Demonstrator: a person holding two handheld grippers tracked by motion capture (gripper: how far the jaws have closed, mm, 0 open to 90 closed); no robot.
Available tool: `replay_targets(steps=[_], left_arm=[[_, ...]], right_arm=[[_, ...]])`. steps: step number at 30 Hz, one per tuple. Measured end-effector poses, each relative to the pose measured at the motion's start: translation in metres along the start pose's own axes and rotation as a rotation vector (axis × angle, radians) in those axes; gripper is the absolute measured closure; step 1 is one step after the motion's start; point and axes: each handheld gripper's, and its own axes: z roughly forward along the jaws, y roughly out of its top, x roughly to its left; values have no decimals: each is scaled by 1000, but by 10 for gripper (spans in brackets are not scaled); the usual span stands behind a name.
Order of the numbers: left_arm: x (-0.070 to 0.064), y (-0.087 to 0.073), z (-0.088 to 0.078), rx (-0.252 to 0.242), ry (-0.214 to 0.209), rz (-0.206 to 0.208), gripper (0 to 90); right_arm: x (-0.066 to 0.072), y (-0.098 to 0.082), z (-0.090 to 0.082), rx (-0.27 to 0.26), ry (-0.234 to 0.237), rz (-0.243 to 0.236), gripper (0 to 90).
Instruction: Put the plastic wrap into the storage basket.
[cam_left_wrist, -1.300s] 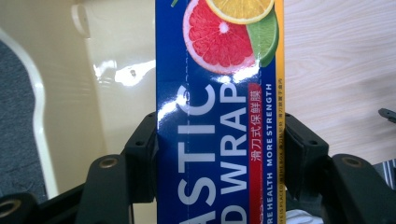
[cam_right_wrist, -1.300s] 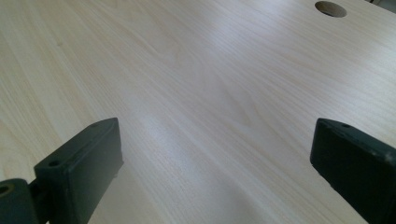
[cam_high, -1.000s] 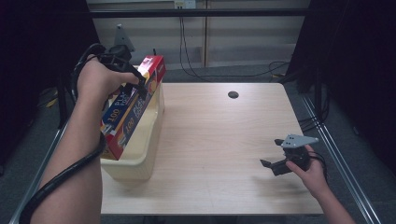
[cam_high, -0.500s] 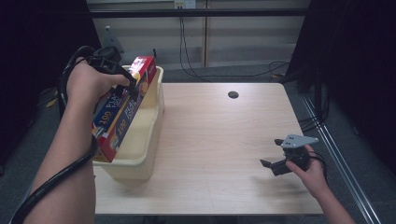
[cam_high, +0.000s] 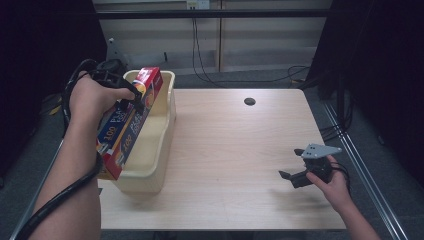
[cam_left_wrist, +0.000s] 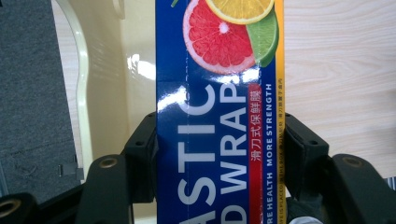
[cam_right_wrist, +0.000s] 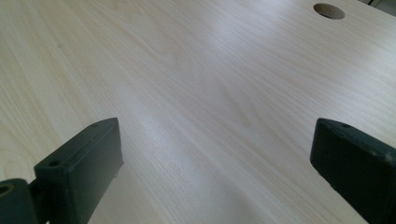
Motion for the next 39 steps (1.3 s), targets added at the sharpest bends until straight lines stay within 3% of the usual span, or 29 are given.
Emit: replay_targets(steps=[14,21,29,32,39], left_arm=[[11,-6,18,14,-3,-18,409],[16,-8,27,20,9,-26,409],[20,-11,37,39,-2,-28,408],[21,-13,42,44,-12,-46,409],[26,-15,51,50,-5,-37,408]], right_arm=[[0,0,-1,1,-10,1,22],[0,0,0,6,7,1,22],[0,0,0,6,3,0,22],[0,0,0,4,2,0,22],[1,0,0,3,1,1,22]])
